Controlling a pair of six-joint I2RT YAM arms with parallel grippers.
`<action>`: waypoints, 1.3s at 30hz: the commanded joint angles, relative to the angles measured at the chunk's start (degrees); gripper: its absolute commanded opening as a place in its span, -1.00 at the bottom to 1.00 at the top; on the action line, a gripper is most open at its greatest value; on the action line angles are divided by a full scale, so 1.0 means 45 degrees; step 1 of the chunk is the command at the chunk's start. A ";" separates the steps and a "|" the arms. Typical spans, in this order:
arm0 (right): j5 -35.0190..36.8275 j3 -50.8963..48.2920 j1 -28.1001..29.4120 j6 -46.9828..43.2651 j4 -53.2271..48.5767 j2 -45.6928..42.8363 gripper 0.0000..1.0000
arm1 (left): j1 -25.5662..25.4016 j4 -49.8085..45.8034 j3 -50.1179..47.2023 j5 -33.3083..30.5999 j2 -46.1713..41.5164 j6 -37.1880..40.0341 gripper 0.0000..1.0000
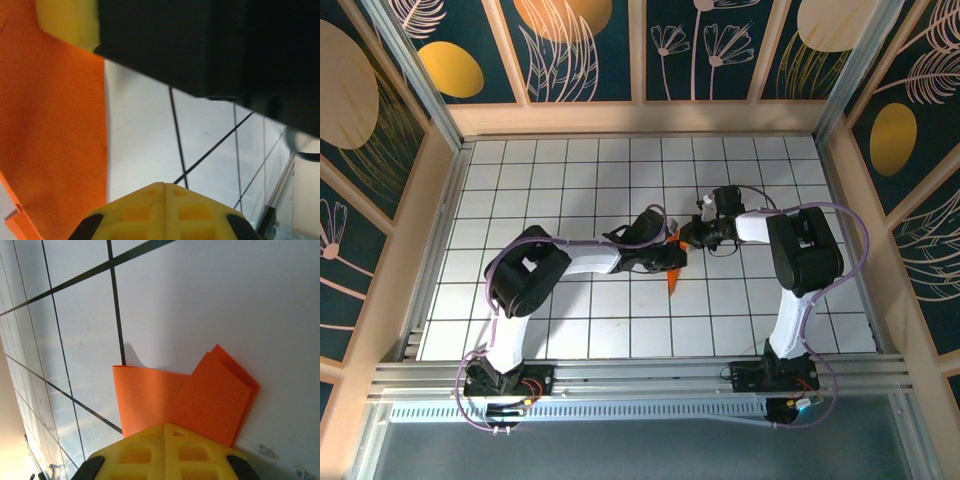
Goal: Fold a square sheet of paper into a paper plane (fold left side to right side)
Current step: Fold the wing for the fifth time at the center of the table.
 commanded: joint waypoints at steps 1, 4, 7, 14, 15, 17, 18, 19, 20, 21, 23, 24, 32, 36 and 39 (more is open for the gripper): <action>0.0829 -0.0474 -0.0170 -0.0223 -0.0519 0.0478 -1.00 | 0.0015 -0.0754 0.0246 0.0171 0.0402 0.0344 -1.00; 0.0871 -0.0479 -0.0170 -0.0250 -0.0519 0.0542 -1.00 | 0.0024 -0.1019 0.0200 0.0042 0.0457 0.0458 -1.00; 0.0927 -0.0469 -0.0178 -0.0264 -0.0561 0.0627 -1.00 | 0.0019 -0.1016 0.0035 0.0080 0.0429 0.0476 -1.00; 0.1066 -0.0305 -0.0180 -0.0346 -0.0716 0.0771 -1.00 | -0.0059 -0.0966 -0.0349 0.0207 0.0292 0.0456 -1.00; 0.1084 -0.0293 -0.0180 -0.0343 -0.0726 0.0779 -1.00 | -0.0067 -0.0995 -0.0396 0.0212 0.0254 0.0475 -1.00; 0.1086 -0.0263 -0.0184 -0.0335 -0.0745 0.0789 -1.00 | -0.0160 -0.1042 -0.0471 0.0217 0.0188 0.0487 -1.00; 0.1086 -0.0256 -0.0170 -0.0338 -0.0765 0.0789 -1.00 | -0.0194 -0.1063 -0.0513 0.0199 0.0154 0.0501 -1.00; 0.1075 -0.0239 -0.0170 -0.0339 -0.0770 0.0773 -1.00 | -0.0234 -0.1064 -0.0568 0.0192 0.0134 0.0501 -1.00; 0.1084 -0.0239 -0.0172 -0.0348 -0.0775 0.0772 -1.00 | -0.0281 -0.1064 -0.0627 0.0173 0.0100 0.0482 -1.00; 0.1095 -0.0220 -0.0181 -0.0345 -0.0785 0.0779 -1.00 | -0.0320 -0.1083 -0.0685 0.0159 0.0061 0.0471 -1.00; 0.1104 -0.0221 -0.0171 -0.0343 -0.0804 0.0788 -1.00 | -0.0428 -0.1103 -0.0815 0.0119 -0.0035 0.0408 -1.00; 0.1096 -0.0225 -0.0188 -0.0358 -0.0828 0.0772 -1.00 | -0.0521 -0.1113 -0.0893 0.0100 -0.0091 0.0403 -1.00; 0.1125 -0.0243 -0.0185 -0.0366 -0.0854 0.0789 -1.00 | -0.1199 -0.1142 -0.1547 -0.0182 -0.0584 0.0004 -1.00; 0.1105 -0.0269 -0.0170 -0.0363 -0.0831 0.0756 -1.00 | -0.1414 -0.0886 -0.2053 -0.0327 -0.0960 -0.0344 -1.00; 0.1086 -0.0273 -0.0150 -0.0366 -0.0833 0.0751 -1.00 | -0.1383 -0.0678 -0.2422 -0.0552 -0.1540 -0.0502 -1.00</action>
